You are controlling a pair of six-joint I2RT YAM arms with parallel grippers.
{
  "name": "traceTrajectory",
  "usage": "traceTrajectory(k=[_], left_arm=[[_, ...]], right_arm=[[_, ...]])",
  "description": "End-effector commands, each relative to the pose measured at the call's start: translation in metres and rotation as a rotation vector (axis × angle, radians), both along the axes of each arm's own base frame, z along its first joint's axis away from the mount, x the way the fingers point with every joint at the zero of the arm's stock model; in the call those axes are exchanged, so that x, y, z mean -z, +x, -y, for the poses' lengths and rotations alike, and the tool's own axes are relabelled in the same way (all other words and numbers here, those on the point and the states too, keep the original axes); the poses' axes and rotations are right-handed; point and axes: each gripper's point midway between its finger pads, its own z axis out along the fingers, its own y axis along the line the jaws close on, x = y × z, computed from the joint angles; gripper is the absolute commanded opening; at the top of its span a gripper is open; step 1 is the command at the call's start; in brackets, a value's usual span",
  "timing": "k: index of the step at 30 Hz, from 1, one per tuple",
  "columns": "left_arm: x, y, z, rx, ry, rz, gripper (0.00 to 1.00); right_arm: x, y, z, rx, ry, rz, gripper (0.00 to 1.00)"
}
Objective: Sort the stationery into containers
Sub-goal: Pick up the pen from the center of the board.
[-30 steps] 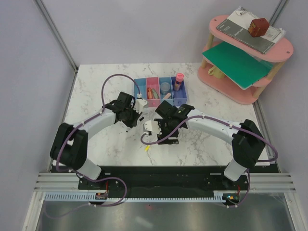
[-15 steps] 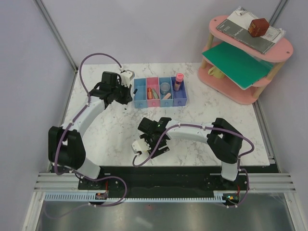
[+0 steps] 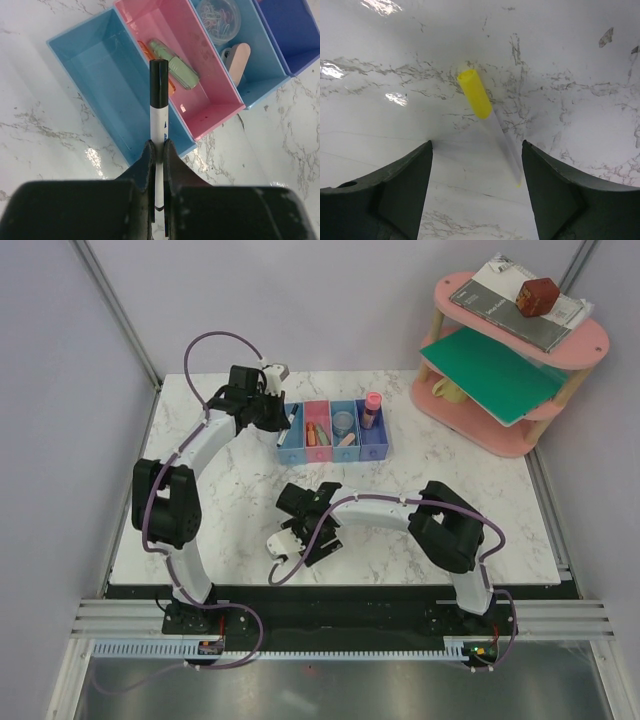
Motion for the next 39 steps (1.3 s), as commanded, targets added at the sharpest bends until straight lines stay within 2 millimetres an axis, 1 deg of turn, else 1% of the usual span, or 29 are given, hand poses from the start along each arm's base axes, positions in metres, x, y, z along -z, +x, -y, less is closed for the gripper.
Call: traceTrajectory(k=[1,2,4,6,8,13,15,16,17,18,19,20,22,23,24,26,28,29,30,31,32,34,35,37,38,39], left_arm=[[0.001,0.007,0.010,0.004,-0.053,-0.020,0.02],[0.005,0.008,0.010,0.006,-0.051,-0.028,0.02],[0.004,0.010,0.009,0.006,-0.047,-0.022,0.02],[0.004,0.010,0.010,0.012,-0.045,-0.016,0.02],[0.004,0.009,0.011,0.020,-0.048,-0.016,0.02],[0.007,0.012,0.013,0.016,-0.061,-0.023,0.02],[0.007,0.012,0.015,0.015,-0.072,-0.029,0.02],[0.010,0.012,0.016,0.014,-0.073,-0.036,0.02],[0.010,0.013,0.016,0.015,-0.076,-0.038,0.02],[0.011,0.014,0.016,0.010,-0.076,-0.041,0.02],[0.016,0.015,0.016,0.007,-0.073,-0.054,0.02],[0.020,0.015,0.016,0.001,-0.069,-0.065,0.02],[0.021,0.018,0.017,-0.008,-0.074,-0.077,0.02],[0.029,0.018,0.016,-0.018,-0.071,-0.101,0.02],[0.030,0.018,0.016,-0.027,-0.075,-0.113,0.02],[0.042,0.016,0.017,-0.036,-0.071,-0.151,0.02],[0.049,0.016,0.015,-0.053,-0.064,-0.170,0.02],[0.053,0.016,0.014,-0.057,-0.059,-0.178,0.03],[0.059,0.015,0.014,-0.056,-0.054,-0.189,0.07],[0.062,0.014,0.014,-0.056,-0.052,-0.195,0.17],[0.063,0.015,0.013,-0.059,-0.049,-0.196,0.20],[0.066,0.015,0.014,-0.057,-0.047,-0.198,0.24],[0.065,0.016,0.014,-0.058,-0.046,-0.197,0.25],[0.065,0.019,0.015,-0.055,-0.051,-0.190,0.27],[0.061,0.022,0.016,-0.054,-0.054,-0.180,0.29],[0.058,0.022,0.016,-0.053,-0.058,-0.177,0.33]], right_arm=[[0.012,-0.002,-0.013,-0.077,0.007,-0.029,0.77],[0.014,-0.002,-0.014,-0.081,0.005,-0.031,0.77],[0.012,0.002,-0.017,-0.081,0.008,-0.019,0.77],[0.000,0.008,-0.024,-0.075,0.043,-0.009,0.77],[-0.005,0.011,-0.025,-0.075,0.052,-0.019,0.78],[0.002,0.017,-0.022,-0.093,0.035,-0.027,0.79],[0.005,0.016,-0.021,-0.094,0.025,-0.041,0.72],[0.011,0.013,-0.018,-0.096,0.003,-0.060,0.68],[0.013,0.012,-0.018,-0.105,0.002,-0.070,0.54],[0.015,0.011,-0.017,-0.108,-0.006,-0.077,0.51],[0.021,0.009,-0.015,-0.108,-0.022,-0.091,0.50],[0.021,0.007,-0.015,-0.110,-0.020,-0.103,0.50],[0.024,0.004,-0.014,-0.113,-0.030,-0.124,0.47],[0.023,0.004,-0.016,-0.112,-0.027,-0.126,0.44],[0.023,0.004,-0.016,-0.112,-0.029,-0.131,0.42],[0.020,0.004,-0.017,-0.104,-0.025,-0.132,0.36],[0.015,0.002,-0.017,-0.096,-0.020,-0.138,0.33],[0.014,0.001,-0.016,-0.089,-0.018,-0.142,0.28],[0.012,0.000,-0.015,-0.084,-0.019,-0.147,0.27],[0.010,-0.002,-0.014,-0.073,-0.016,-0.153,0.24],[0.009,-0.004,-0.013,-0.067,-0.013,-0.156,0.19],[0.006,-0.008,-0.009,-0.051,-0.011,-0.169,0.18],[0.006,-0.009,-0.007,-0.046,-0.012,-0.171,0.13],[0.006,-0.011,-0.005,-0.027,-0.014,-0.176,0.10],[0.006,-0.011,-0.004,-0.018,-0.015,-0.175,0.05],[0.006,-0.010,-0.005,-0.009,-0.012,-0.173,0.03]])
